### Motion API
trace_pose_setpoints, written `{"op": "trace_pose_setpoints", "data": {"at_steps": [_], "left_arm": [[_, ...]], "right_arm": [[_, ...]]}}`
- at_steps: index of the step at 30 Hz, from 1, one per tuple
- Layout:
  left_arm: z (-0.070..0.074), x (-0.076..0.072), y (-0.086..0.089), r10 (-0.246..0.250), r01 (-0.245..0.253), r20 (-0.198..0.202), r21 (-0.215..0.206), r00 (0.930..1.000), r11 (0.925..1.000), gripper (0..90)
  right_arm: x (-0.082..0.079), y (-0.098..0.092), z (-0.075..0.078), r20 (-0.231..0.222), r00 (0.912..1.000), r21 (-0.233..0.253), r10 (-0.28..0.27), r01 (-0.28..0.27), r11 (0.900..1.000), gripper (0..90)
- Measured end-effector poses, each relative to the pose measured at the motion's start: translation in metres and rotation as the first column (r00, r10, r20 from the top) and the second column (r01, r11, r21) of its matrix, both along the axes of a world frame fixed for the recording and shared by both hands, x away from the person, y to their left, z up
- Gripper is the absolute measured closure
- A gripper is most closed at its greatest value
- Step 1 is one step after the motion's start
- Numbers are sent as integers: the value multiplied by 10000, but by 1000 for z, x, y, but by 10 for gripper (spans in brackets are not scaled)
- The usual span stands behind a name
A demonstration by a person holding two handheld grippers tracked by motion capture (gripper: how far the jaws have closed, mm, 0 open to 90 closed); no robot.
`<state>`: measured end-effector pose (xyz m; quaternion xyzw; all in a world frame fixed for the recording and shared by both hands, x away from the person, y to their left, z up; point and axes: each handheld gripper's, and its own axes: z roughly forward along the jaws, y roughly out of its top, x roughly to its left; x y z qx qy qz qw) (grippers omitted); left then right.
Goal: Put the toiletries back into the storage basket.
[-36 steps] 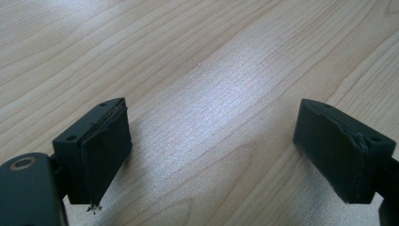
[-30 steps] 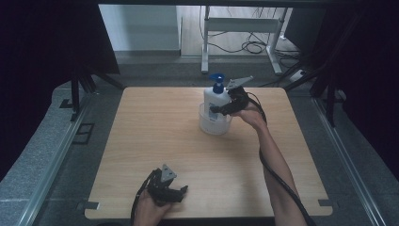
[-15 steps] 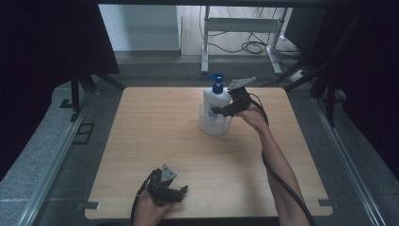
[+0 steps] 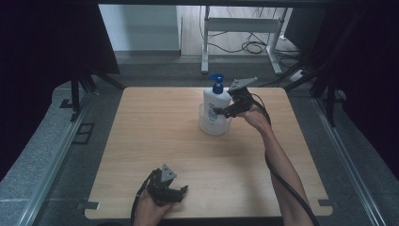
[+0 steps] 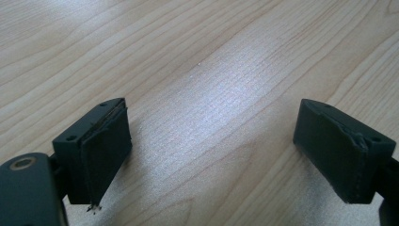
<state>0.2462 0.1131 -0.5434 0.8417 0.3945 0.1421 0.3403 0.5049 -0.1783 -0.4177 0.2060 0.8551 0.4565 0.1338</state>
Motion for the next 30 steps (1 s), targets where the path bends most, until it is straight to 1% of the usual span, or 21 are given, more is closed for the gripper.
{"op": "trace_pose_setpoints", "data": {"at_steps": [2,9,17,23,30], "left_arm": [[0,0,0,-25,25,28,19,10000,10000,111],[0,0,0,-22,22,27,13,10000,10000,111],[0,0,0,-28,28,14,19,10000,10000,111],[0,0,0,-22,22,15,17,10000,10000,111],[0,0,0,-28,28,23,11,10000,10000,111]], "right_arm": [[-3,0,3,127,9999,-99,-78,80,9999,19],[-7,-2,7,215,9996,-18,-174,175,9998,6],[-14,-5,10,329,9990,-84,-294,297,9995,0],[-19,-7,11,313,9983,-74,-488,491,9988,0],[-27,-12,11,193,9974,-56,-699,700,9975,0]]}}
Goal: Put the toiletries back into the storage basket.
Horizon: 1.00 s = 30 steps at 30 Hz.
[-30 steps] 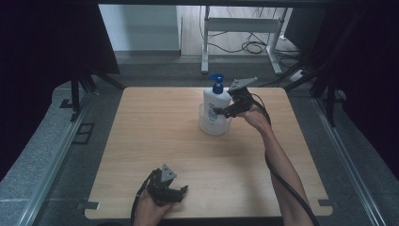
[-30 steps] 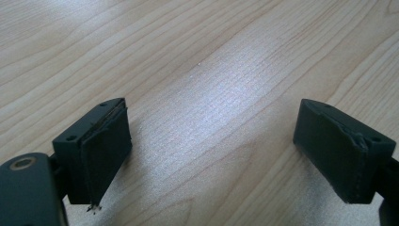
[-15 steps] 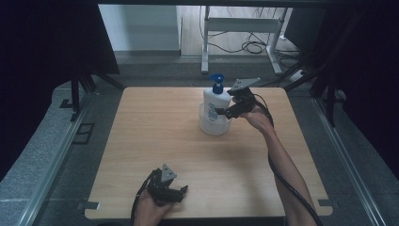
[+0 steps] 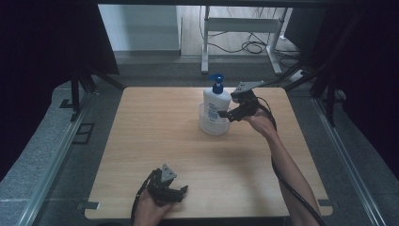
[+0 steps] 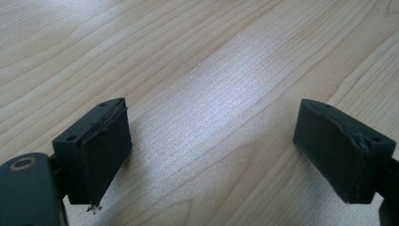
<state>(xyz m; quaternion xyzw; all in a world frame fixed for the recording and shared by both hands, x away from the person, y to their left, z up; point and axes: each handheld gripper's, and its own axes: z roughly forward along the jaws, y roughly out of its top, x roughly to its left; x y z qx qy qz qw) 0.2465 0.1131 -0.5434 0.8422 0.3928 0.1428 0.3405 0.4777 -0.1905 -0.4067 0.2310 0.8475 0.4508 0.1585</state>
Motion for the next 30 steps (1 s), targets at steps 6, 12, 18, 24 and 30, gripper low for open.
{"op": "trace_pose_setpoints", "data": {"at_steps": [6,12,18,24,30], "left_arm": [[0,0,0,3,-3,0,-1,10000,10000,111],[0,0,0,9,-9,10,3,10000,10000,111],[0,0,0,11,-11,0,12,10000,10000,110],[0,0,0,14,-14,0,15,10000,10000,110],[0,0,0,33,-33,3,-17,10000,10000,110]], "right_arm": [[-8,-7,2,7,9997,26,-233,233,9997,0],[-19,-12,2,83,9994,-150,-328,330,9993,0],[-30,-14,1,57,9995,-260,-315,317,9992,0],[-39,-14,-1,-93,9994,-338,-334,330,9989,0],[-50,-17,-4,-168,9993,-343,-331,325,9989,0]]}}
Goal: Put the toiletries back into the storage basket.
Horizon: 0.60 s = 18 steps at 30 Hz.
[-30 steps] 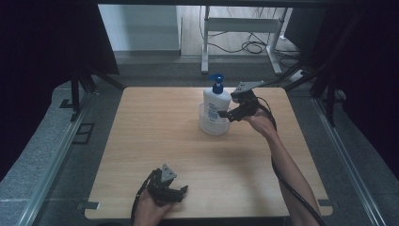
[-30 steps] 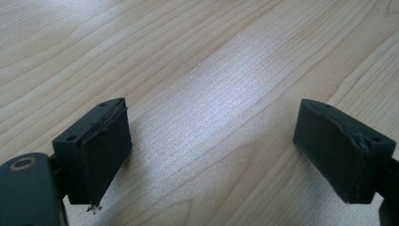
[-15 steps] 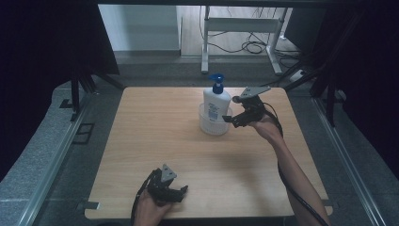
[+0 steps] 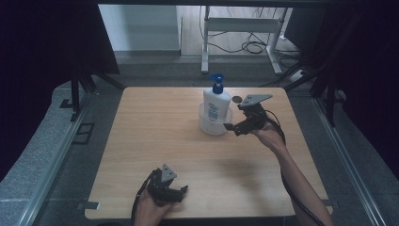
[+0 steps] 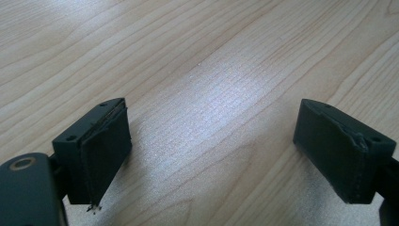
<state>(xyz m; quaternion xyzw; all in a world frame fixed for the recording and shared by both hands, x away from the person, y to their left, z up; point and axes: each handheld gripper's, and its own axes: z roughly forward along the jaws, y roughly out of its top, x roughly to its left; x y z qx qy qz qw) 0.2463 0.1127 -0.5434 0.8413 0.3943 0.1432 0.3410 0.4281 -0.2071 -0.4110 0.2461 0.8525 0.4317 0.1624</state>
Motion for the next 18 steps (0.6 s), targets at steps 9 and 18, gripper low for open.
{"op": "trace_pose_setpoints", "data": {"at_steps": [9,18], "left_arm": [[0,0,0,-2,2,-11,15,10000,10000,110],[0,0,0,2,-2,-9,13,10000,10000,110]], "right_arm": [[-14,-5,-5,115,9999,-182,62,-60,9998,0],[-29,-16,-9,121,9998,-118,-158,159,9998,0]]}}
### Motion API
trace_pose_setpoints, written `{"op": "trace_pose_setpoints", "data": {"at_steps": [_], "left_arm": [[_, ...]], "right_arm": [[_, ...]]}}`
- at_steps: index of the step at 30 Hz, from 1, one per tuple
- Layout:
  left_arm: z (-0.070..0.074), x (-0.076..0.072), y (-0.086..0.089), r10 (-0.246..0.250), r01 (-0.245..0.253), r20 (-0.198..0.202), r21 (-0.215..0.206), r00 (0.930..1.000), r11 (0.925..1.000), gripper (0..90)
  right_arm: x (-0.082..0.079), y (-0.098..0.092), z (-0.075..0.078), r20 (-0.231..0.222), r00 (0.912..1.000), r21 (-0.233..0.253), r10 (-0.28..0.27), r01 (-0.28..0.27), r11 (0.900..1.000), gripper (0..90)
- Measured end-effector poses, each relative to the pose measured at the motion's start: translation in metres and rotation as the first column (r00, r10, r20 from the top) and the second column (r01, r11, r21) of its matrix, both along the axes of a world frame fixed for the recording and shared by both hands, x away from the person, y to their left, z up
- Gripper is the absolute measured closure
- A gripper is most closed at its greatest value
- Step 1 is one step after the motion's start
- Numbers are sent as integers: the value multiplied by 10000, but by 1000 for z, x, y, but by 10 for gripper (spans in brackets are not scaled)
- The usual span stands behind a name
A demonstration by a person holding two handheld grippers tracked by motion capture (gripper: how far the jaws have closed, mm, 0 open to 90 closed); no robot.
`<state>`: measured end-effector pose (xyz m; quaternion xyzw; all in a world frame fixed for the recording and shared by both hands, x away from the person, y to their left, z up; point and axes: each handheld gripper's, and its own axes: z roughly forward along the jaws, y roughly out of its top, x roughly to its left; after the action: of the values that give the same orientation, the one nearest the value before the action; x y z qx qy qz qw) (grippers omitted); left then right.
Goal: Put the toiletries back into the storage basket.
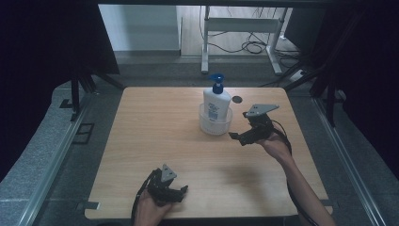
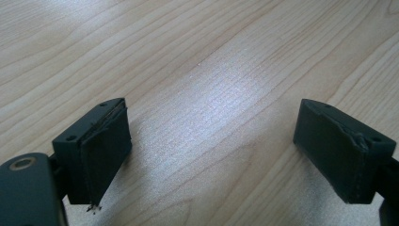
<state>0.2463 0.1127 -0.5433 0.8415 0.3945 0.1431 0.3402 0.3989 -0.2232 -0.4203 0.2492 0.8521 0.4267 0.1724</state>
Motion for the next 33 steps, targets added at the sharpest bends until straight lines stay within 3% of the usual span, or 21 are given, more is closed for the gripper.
{"op": "trace_pose_setpoints", "data": {"at_steps": [14,33], "left_arm": [[0,0,0,-3,3,-3,-1,10000,10000,110],[0,0,0,9,-9,-12,-7,10000,10000,110]], "right_arm": [[-28,-17,-17,-187,9996,-149,-215,212,9997,0],[-61,-31,-65,-471,9982,-164,-382,374,9992,0]]}}
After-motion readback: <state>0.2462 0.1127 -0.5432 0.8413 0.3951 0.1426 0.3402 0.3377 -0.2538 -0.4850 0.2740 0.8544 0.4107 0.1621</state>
